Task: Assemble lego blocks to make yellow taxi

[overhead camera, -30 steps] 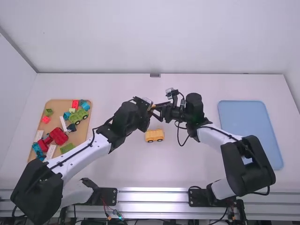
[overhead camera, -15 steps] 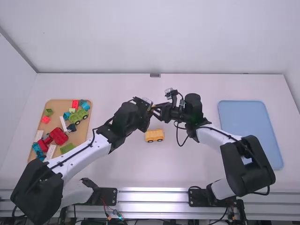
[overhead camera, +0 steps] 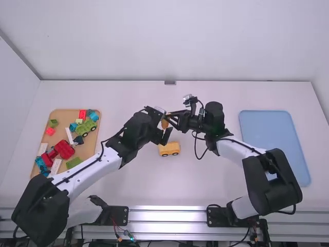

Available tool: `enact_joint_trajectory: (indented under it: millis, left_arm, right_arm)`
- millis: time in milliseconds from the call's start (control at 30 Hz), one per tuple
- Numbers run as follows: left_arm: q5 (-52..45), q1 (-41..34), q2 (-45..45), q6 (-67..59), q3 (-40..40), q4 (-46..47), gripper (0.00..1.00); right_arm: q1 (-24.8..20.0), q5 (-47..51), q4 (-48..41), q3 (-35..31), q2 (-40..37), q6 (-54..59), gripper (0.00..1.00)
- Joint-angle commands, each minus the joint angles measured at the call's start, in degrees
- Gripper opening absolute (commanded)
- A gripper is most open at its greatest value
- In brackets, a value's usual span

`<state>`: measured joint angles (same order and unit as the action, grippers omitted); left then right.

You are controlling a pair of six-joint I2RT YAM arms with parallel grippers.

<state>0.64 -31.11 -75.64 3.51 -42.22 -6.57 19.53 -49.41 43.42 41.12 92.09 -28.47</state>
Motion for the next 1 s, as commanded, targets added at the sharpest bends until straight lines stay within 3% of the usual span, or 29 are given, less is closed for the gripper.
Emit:
enact_joint_trajectory:
  millis: [0,233,400,633,967]
  left_arm:
    - [3.74,0.42,0.15,-0.35,0.39,1.62,0.99]
    - [-13.9,2.6,2.93,-5.9,0.37,1.31,0.99]
    - [-44.26,12.11,3.48,-8.07,0.37,-1.36,0.99]
    - [-71.89,21.49,-0.72,-8.0,0.39,-10.88,0.99]
    - [-74.82,20.85,-9.73,-1.36,0.39,-23.12,1.0]
  right_arm:
    - [-1.84,-1.66,0.33,0.11,0.59,0.9,0.2]
    - [-6.91,-16.39,5.09,0.11,0.59,5.97,0.19]
    - [-9.88,-28.41,13.44,0.11,0.59,5.7,0.18]
    - [-9.88,-32.26,17.46,0.11,0.59,5.6,0.19]
    - [-5.66,-31.56,17.88,1.36,0.59,5.99,0.17]
